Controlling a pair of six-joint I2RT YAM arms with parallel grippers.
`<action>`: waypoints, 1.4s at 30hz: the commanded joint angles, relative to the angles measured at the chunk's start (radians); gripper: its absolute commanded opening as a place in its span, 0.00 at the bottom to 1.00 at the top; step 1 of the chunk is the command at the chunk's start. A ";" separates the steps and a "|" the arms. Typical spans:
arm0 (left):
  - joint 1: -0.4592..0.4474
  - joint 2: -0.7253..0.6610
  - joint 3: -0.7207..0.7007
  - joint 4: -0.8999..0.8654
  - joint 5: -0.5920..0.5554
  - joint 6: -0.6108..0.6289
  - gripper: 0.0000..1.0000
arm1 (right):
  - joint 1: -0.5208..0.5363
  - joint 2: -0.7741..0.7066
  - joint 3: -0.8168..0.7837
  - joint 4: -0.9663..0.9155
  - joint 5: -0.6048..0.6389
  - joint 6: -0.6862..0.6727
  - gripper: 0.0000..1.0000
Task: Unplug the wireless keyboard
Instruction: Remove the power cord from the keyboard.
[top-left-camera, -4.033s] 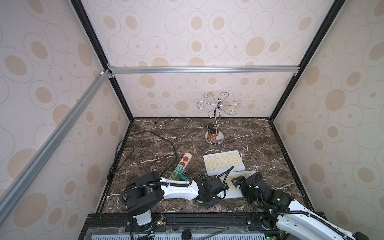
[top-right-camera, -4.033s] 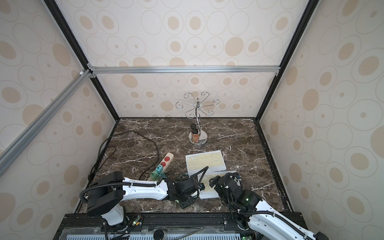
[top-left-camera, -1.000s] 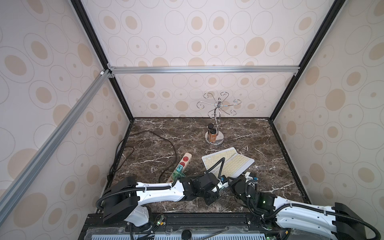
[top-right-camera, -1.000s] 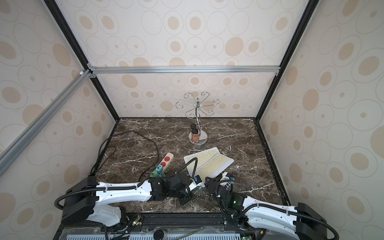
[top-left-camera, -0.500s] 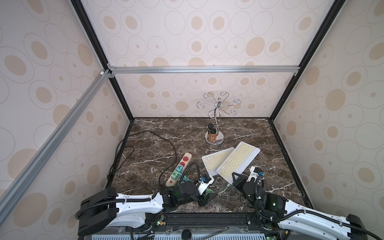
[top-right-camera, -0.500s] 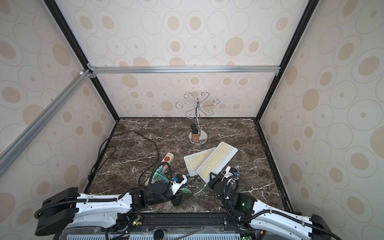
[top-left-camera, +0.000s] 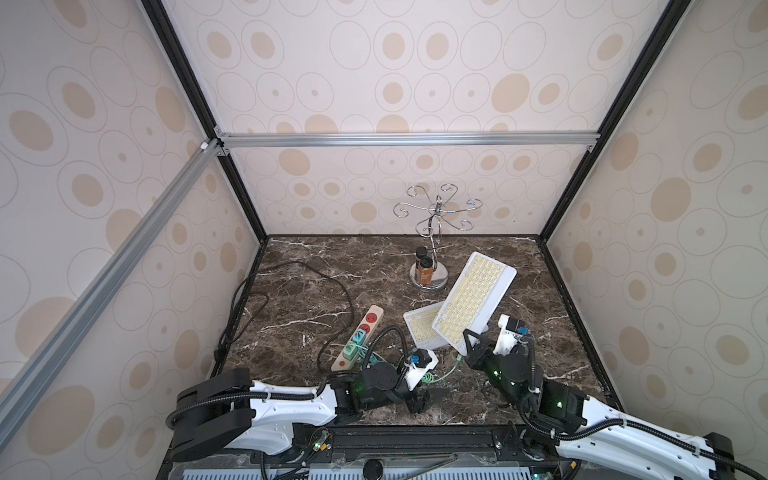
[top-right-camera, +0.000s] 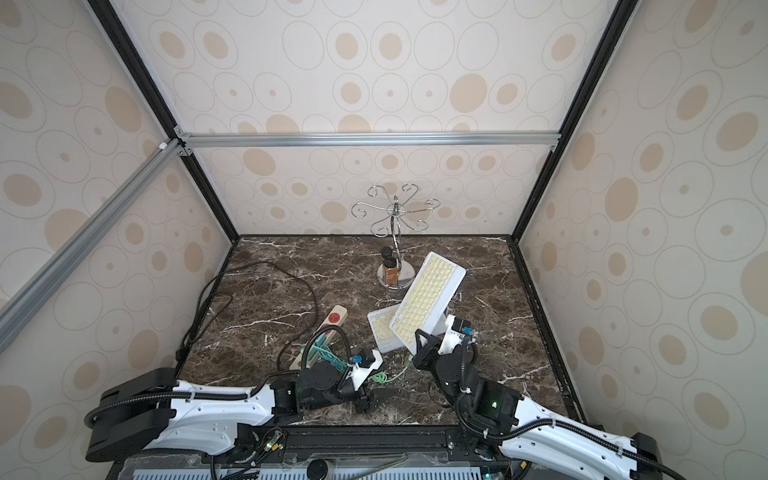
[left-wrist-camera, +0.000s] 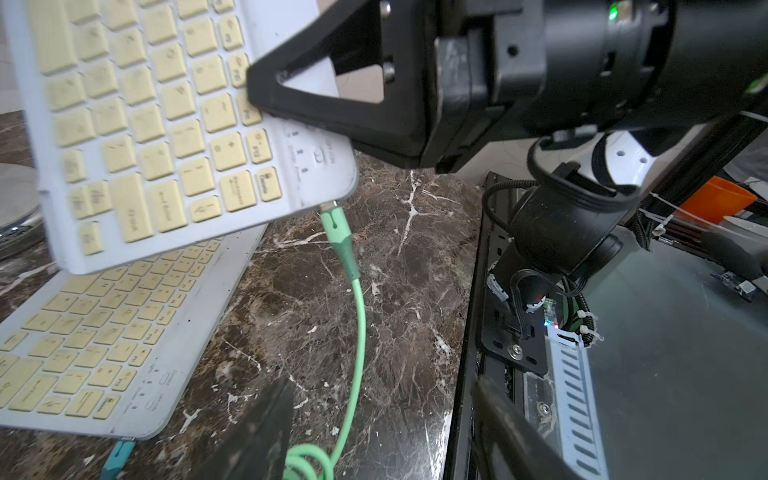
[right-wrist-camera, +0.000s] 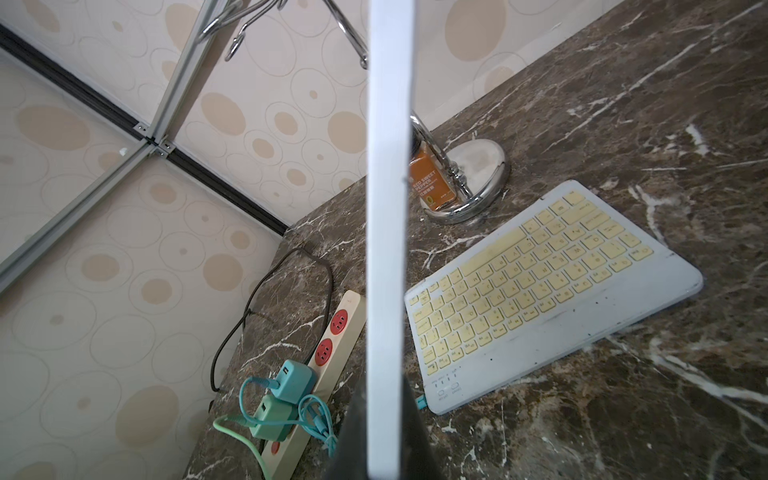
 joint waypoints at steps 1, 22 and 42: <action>-0.014 0.034 0.062 0.047 0.011 0.032 0.67 | 0.007 -0.031 0.042 0.115 -0.033 -0.131 0.00; -0.041 0.181 0.169 0.146 0.036 0.089 0.58 | 0.006 -0.349 -0.160 0.140 -0.003 0.077 0.00; -0.041 0.264 0.287 0.109 -0.024 0.117 0.00 | 0.006 -0.404 -0.202 0.028 0.008 0.244 0.00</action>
